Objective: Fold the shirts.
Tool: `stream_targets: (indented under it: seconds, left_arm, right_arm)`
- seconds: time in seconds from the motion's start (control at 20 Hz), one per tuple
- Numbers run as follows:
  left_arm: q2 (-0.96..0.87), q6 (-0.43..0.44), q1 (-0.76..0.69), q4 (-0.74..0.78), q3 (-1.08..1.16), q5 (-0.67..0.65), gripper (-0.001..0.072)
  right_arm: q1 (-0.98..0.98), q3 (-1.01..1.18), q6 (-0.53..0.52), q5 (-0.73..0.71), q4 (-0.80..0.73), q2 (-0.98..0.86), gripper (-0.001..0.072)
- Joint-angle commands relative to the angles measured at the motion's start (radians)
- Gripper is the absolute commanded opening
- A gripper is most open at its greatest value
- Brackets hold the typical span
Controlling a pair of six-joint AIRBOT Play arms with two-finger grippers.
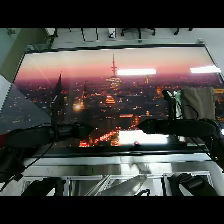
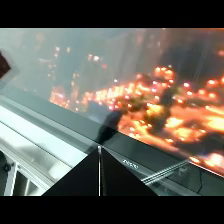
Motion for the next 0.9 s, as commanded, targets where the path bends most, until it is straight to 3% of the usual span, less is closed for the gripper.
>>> stream_targets:
  seconds: [0.0, 0.15, 0.3, 0.35, 0.4, 0.45, 0.55, 0.65, 0.85]
  left_arm:
    - [0.060, 0.000, 0.067, 0.042, 0.000, 0.023, 0.0016]
    - [0.118, 0.000, 0.167, 0.150, 0.000, 0.116, 0.0016]
    - [0.183, -0.116, 0.341, 0.537, 0.000, 0.251, 0.0017]
    - [0.201, -0.153, 0.408, 0.698, -0.001, 0.289, 0.0119]
    - [0.215, -0.154, 0.485, 0.834, -0.001, 0.306, 0.0543]
    - [0.221, -0.153, 0.570, 0.942, -0.001, 0.296, 0.0704]
    - [0.204, -0.152, 0.732, 1.046, -0.001, 0.218, 0.0705]
    - [0.124, -0.152, 0.851, 1.033, -0.001, 0.131, 0.0704]
    - [-0.136, -0.150, 0.958, 1.035, -0.001, 0.053, 0.0705]
  right_arm:
    - [0.001, 0.000, 0.001, 0.000, 0.000, 0.001, 0.0019]
    - [0.001, 0.000, 0.000, 0.000, 0.000, 0.001, 0.0019]
    - [0.001, 0.000, 0.001, 0.000, 0.000, 0.001, 0.0019]
    - [0.001, 0.000, 0.001, 0.000, 0.000, 0.001, 0.0019]
    - [0.001, 0.000, 0.001, 0.000, 0.000, 0.001, 0.0019]
    - [0.001, 0.000, 0.000, 0.000, 0.000, 0.001, 0.0019]
    - [0.001, 0.000, 0.001, 0.000, 0.000, 0.001, 0.0019]
    - [0.000, 0.000, 0.001, 0.000, 0.000, 0.001, 0.0019]
    - [-0.002, 0.000, 0.000, 0.000, 0.000, -0.010, 0.0019]
